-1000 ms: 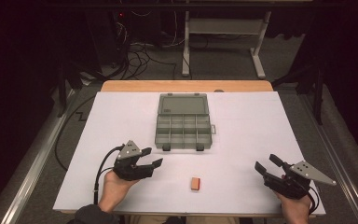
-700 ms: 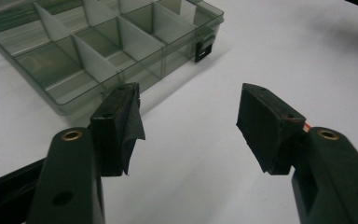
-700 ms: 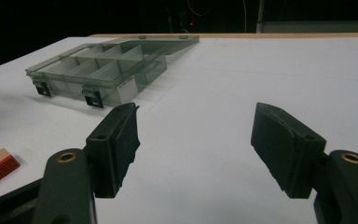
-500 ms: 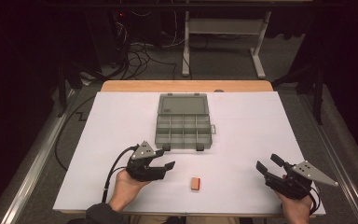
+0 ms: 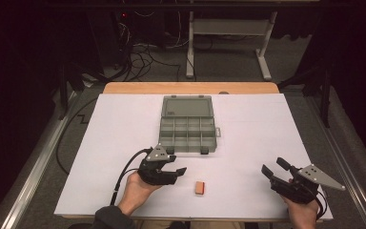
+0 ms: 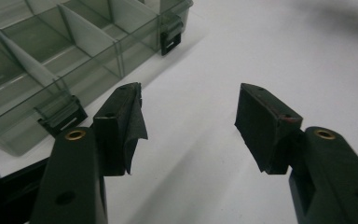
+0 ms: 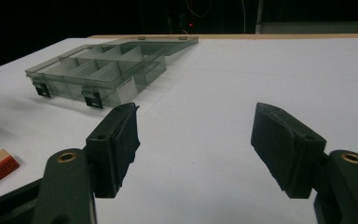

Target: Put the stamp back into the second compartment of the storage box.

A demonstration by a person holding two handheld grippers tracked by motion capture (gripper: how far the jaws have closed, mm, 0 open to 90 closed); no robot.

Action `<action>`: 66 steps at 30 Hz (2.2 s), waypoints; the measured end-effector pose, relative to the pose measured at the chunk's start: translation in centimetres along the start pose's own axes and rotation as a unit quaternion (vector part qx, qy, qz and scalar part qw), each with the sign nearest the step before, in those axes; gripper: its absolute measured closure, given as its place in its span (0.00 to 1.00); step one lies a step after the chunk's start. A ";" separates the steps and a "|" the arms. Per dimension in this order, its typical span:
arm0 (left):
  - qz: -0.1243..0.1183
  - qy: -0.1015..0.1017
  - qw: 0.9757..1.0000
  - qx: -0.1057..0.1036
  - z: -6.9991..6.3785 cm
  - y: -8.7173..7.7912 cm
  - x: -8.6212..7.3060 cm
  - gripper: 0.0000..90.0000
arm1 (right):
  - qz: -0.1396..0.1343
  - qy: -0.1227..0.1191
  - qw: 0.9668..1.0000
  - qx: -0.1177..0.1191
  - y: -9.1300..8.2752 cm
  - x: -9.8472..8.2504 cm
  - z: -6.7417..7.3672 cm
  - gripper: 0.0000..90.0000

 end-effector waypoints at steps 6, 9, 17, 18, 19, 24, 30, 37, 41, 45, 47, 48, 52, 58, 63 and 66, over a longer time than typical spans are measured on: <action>0.028 0.008 0.999 -0.016 -0.9 0.9 0.4 0.45 | 0.001 -0.001 1.000 0.001 0.0 0.0 0.0 0.35; 0.040 0.010 0.999 -0.021 -1.2 1.4 0.5 0.46 | 0.000 -0.001 1.000 0.001 0.0 0.0 0.0 0.35; 0.070 0.026 0.997 -0.029 -2.3 2.5 0.8 0.46 | 0.001 -0.001 1.000 0.001 0.0 0.0 0.0 0.35; 0.075 0.027 0.996 -0.030 -2.4 2.6 0.8 0.47 | 0.001 -0.001 1.000 0.001 0.0 0.0 0.0 0.35; 0.080 0.027 0.996 -0.031 -2.5 2.7 0.8 0.47 | 0.001 -0.001 1.000 0.001 0.0 0.0 0.0 0.35; 0.103 0.031 0.994 -0.035 -3.0 3.3 0.8 0.48 | 0.001 -0.001 1.000 0.001 0.0 0.0 0.0 0.35; 0.126 0.042 0.990 -0.040 -3.6 3.9 0.8 0.48 | 0.001 -0.001 1.000 0.002 0.0 0.0 0.0 0.35; 0.149 0.050 0.986 -0.048 -4.3 4.5 0.6 0.46 | 0.002 -0.002 1.000 0.003 0.0 0.0 0.0 0.35; 0.163 0.053 0.984 -0.053 -4.6 4.8 0.3 0.45 | 0.004 -0.002 1.000 0.004 0.1 -0.1 0.0 0.35; 0.172 0.057 0.982 -0.056 -4.8 5.0 0.2 0.45 | 0.005 -0.001 1.000 0.005 0.1 -0.1 0.0 0.35; 0.175 0.058 0.981 -0.058 -4.9 5.1 0.2 0.45 | 0.005 -0.001 1.000 0.005 0.1 -0.1 0.0 0.35; 0.175 0.058 0.981 -0.059 -5.0 5.1 0.2 0.44 | 0.006 -0.001 1.000 0.005 0.1 -0.1 0.0 0.35; 0.178 0.061 0.980 -0.062 -5.2 5.4 0.1 0.44 | 0.007 -0.001 1.000 0.006 0.1 -0.1 0.0 0.35; 0.187 0.068 0.977 -0.070 -5.7 5.9 -0.2 0.44 | 0.008 -0.001 1.000 0.007 0.1 -0.1 0.0 0.35; 0.192 0.072 0.976 -0.068 -6.0 6.2 -0.4 0.45 | 0.007 -0.001 1.000 0.007 0.1 -0.1 0.0 0.35; 0.191 0.071 0.977 -0.065 -6.0 6.1 -0.4 0.46 | 0.007 -0.001 1.000 0.008 0.1 -0.1 0.0 0.35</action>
Point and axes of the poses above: each handheld gripper's, and its own axes: y roughly forward along the jaws, x roughly out of its top, z roughly to its left, the point moved 3 cm from there along y, roughly forward along the jaws, and after that the axes turned 12 degrees about -z, right-handed, at the moved point
